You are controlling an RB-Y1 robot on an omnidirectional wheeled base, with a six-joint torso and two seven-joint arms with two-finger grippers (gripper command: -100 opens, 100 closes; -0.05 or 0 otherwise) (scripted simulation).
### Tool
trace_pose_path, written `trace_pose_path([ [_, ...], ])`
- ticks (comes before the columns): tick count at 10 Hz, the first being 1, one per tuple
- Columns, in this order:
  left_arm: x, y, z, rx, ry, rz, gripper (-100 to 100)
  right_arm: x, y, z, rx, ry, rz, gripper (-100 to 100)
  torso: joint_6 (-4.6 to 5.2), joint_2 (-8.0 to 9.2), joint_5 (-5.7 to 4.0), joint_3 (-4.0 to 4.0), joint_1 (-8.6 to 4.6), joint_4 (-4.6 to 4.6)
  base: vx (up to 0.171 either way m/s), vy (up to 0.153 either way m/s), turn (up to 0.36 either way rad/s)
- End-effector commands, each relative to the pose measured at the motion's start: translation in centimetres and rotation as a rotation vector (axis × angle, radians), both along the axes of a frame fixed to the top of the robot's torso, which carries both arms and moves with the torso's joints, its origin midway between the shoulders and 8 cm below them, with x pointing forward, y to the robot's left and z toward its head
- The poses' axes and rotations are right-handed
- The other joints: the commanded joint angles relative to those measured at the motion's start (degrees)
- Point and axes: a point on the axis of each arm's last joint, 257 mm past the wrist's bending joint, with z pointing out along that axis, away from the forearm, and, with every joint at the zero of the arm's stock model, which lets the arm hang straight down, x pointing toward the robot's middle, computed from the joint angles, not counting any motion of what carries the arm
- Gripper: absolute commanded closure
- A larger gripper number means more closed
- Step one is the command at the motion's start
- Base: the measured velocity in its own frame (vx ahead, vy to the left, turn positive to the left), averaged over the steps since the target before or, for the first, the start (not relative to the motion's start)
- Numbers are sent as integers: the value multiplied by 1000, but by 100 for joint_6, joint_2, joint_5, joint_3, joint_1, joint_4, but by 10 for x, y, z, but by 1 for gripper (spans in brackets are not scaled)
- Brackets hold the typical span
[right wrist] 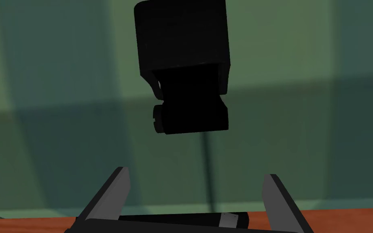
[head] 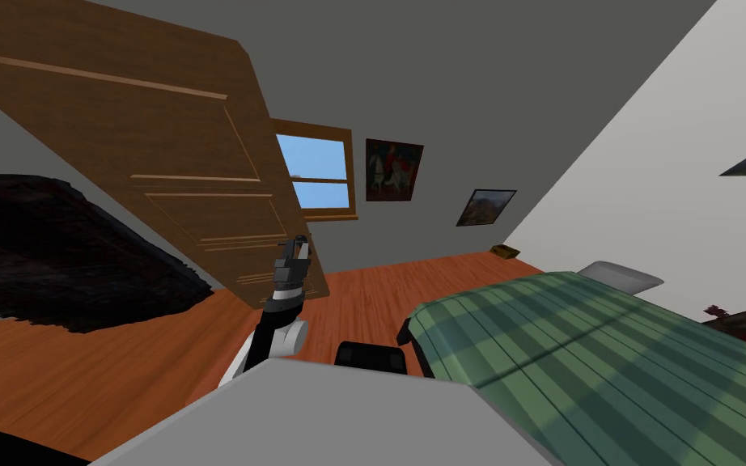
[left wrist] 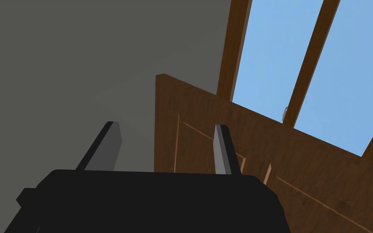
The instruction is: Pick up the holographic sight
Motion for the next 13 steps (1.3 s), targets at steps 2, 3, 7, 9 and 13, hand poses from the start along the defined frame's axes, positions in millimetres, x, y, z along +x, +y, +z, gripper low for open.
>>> trace_pose_path([
  [2, 0, 0, 0, 0, 0, 0, 0, 0, -10, 3, -23, 6, 13, -100, -1, -3, -3, -1, -13, 0, 36, -179, 46],
  [3, 0, 0, 0, 0, 0, 0, 0, 0, -12, 4, -27, 6, 17, 0, 2, 3, 2, 2, 26, 1, 4, -22, 3],
  [7, 0, 0, 0, 0, 0, 0, 0, -7, -2, -12, -30, 7, 2, -100, 3, 11, 11, 7, 59, 3, 8, -42, 38],
  [9, 0, 0, 0, 0, 0, 0, 0, -8, -2, -12, -31, 8, 3, 100, 2, 13, 15, 8, 77, 4, -1, -4, 4],
  [13, 0, 0, 0, 0, 0, 0, 0, -8, -5, -11, -37, 11, 11, 0, 10, 24, 2, 18, 67, 13, 0, 0, 0],
])
